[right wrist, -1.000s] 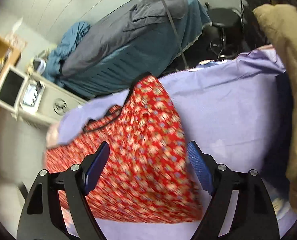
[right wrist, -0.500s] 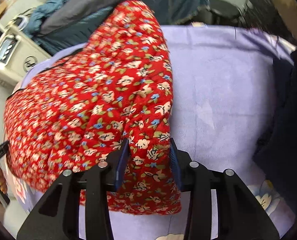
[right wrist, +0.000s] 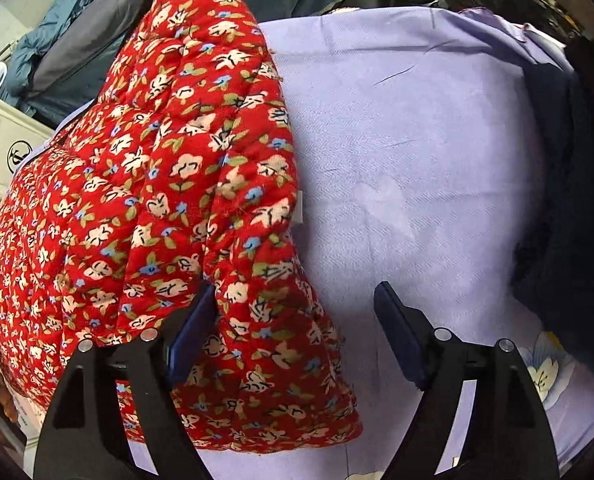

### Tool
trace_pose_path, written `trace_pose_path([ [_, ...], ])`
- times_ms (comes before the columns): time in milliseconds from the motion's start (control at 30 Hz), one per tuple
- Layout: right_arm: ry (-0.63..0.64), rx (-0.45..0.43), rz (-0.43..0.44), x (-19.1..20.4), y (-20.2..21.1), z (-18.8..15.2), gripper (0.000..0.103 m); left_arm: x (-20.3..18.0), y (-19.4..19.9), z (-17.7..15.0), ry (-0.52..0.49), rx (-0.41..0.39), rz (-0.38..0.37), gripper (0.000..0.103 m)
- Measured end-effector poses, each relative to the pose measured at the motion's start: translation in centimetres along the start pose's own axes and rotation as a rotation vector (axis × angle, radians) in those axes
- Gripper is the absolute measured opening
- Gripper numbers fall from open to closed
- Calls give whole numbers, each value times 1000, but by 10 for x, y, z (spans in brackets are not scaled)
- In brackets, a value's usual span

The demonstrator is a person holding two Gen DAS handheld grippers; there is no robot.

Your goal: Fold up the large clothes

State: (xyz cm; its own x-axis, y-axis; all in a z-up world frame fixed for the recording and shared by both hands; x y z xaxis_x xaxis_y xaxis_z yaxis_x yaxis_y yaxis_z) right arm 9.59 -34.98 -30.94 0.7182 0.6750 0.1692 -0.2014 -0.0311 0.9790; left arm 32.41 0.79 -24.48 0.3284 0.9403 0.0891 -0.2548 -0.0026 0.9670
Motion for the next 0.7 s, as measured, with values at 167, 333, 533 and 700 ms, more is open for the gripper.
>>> trace_pose_path([
  [167,-57,-73,3,-5,23,-23,85,9,24,-14,25,-79,19,98],
  [333,-88,-81,25,-3,41,-60,86,23,54,-45,123,-138,17,97],
  [533,-34,-12,16,-1,44,-122,86,16,76,-92,34,-93,8,97],
  [700,48,31,-2,4,45,-174,86,-5,88,-125,-34,-65,-11,97],
])
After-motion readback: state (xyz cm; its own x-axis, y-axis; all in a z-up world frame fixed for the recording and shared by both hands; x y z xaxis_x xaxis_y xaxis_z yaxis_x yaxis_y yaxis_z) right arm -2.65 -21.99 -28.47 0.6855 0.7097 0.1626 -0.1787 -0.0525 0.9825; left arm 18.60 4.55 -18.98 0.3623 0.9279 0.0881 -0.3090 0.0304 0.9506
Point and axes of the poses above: each gripper's, at about its wrist camera, not at the fingertips, and y roughly against the way its jaws point, x to its left, z to its top, the point moved 9 cm from there along -y, roughly the way its jaws point, and after that the axes turned 4 degrees about x, right-handed, at the moved point
